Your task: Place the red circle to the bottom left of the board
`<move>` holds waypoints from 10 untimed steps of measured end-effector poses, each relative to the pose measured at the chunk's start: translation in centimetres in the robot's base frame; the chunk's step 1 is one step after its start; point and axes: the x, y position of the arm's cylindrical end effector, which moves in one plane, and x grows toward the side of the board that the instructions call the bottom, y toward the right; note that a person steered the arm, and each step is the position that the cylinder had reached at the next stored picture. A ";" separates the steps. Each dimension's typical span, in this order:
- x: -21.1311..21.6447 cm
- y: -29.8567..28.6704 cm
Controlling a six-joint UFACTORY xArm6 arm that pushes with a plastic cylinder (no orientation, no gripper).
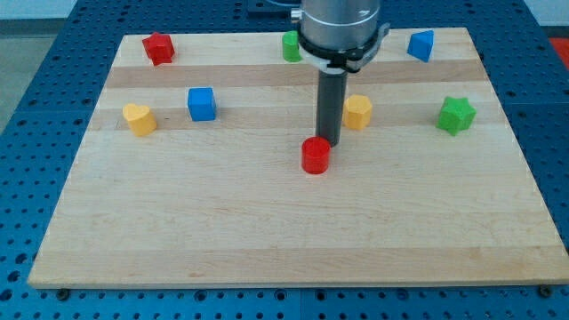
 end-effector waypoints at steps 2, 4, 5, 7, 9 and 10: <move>3.6 -0.5; 6.4 -0.8; 7.7 -1.5; 10.6 -1.9; 10.6 -6.2; 10.6 -8.5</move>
